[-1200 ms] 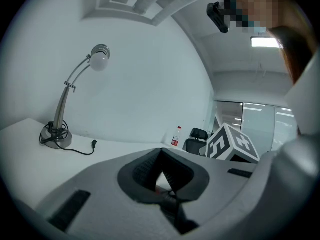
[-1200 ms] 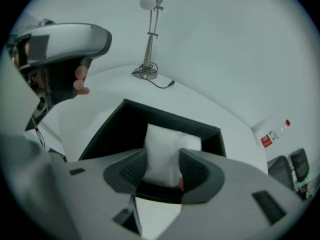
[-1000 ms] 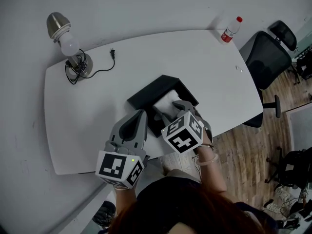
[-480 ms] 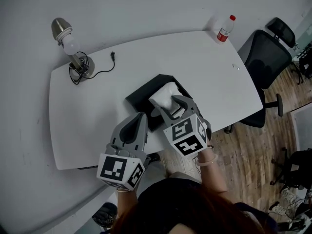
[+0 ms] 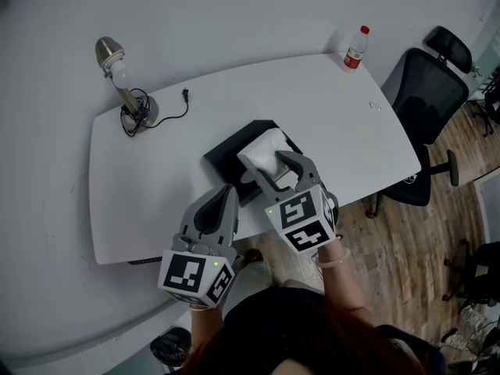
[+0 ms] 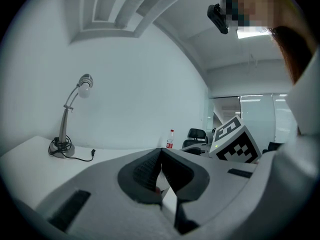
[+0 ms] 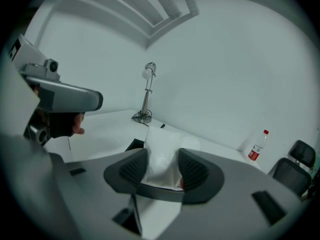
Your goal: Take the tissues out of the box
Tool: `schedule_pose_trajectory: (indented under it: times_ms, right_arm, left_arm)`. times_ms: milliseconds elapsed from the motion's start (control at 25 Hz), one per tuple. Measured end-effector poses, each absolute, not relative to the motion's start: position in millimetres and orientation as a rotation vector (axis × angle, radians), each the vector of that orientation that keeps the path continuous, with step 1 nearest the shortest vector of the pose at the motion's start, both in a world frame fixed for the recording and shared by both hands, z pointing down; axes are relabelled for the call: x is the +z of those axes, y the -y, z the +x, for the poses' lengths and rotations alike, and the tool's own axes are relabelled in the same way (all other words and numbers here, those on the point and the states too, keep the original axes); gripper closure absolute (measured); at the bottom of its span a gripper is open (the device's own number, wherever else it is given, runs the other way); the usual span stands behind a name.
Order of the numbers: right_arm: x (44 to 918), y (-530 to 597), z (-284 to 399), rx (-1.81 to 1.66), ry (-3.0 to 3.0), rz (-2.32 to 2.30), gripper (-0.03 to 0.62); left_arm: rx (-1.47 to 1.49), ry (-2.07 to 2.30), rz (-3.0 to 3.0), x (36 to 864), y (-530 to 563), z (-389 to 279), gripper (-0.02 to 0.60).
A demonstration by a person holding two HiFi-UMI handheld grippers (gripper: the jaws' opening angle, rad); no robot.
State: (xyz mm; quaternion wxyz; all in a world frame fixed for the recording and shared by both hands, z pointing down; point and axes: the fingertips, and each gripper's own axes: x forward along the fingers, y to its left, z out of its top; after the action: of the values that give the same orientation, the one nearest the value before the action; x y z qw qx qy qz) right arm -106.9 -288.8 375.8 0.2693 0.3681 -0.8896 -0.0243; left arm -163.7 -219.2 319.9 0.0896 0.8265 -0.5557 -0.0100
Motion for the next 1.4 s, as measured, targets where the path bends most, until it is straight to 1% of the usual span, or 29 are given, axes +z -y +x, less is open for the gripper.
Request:
schedule_pose_trajectory:
  times_ms: [440, 1400]
  right_arm:
    - [352, 251, -89, -0.119, 2.470, 1.013, 0.387]
    - [327, 174, -45, -0.203, 2.577, 1.047, 0.390]
  left_arm:
    - [-0.023, 1.683, 2.502, 303, 183, -143, 0.560]
    - [0.014, 1.733, 2.542, 295, 107, -100, 0.560]
